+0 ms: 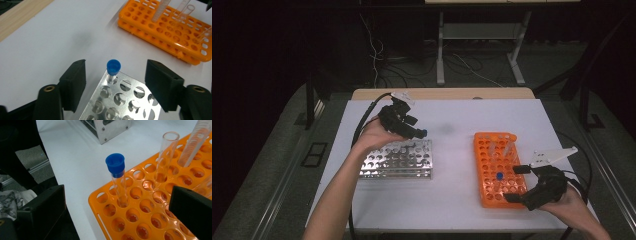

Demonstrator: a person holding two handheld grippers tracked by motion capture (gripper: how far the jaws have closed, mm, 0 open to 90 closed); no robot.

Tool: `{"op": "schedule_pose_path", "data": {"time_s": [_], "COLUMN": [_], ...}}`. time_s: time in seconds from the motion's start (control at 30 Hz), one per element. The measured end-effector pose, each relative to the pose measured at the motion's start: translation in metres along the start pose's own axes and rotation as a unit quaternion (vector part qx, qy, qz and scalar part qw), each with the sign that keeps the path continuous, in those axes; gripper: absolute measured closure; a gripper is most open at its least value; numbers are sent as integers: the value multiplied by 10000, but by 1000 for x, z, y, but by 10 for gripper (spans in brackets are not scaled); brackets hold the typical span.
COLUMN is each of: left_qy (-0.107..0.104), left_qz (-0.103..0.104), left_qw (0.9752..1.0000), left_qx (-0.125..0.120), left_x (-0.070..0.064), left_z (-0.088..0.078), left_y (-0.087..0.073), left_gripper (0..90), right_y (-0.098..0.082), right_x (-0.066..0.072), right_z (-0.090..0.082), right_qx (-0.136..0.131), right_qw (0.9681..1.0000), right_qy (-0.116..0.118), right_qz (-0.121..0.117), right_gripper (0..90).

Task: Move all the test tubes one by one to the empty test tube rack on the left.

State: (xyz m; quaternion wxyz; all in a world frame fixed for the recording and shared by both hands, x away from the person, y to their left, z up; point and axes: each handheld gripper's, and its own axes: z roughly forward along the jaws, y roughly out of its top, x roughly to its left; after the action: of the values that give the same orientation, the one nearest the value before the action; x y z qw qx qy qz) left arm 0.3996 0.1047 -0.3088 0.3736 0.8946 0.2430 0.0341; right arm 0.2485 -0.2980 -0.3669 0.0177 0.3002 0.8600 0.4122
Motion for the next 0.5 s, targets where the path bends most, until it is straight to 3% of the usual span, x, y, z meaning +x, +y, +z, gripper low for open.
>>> {"op": "schedule_pose_path", "data": {"time_s": [0.13, 0.2, 0.33, 0.5], "left_qy": [56, 93, 155, 112], "left_qz": [-39, -30, -28, 73], "left_qw": [10000, 9999, 9998, 9999], "left_qx": [-53, -80, -148, -79], "left_x": [-5, -9, -18, -32], "left_z": [-7, -11, -18, -20], "left_y": [-2, -4, -8, -16], "left_gripper": [208, 160, 130, 18], "right_y": [-2, -3, -4, -4], "right_x": [-1, -2, -3, -4], "right_z": [5, 8, 13, 22], "right_qx": [24, 78, 133, 270], "right_qw": [10000, 9999, 9999, 9994], "right_qy": [27, -2, -46, -107], "right_qz": [-17, -65, -93, -174], "right_gripper": [53, 141, 193, 354]}}
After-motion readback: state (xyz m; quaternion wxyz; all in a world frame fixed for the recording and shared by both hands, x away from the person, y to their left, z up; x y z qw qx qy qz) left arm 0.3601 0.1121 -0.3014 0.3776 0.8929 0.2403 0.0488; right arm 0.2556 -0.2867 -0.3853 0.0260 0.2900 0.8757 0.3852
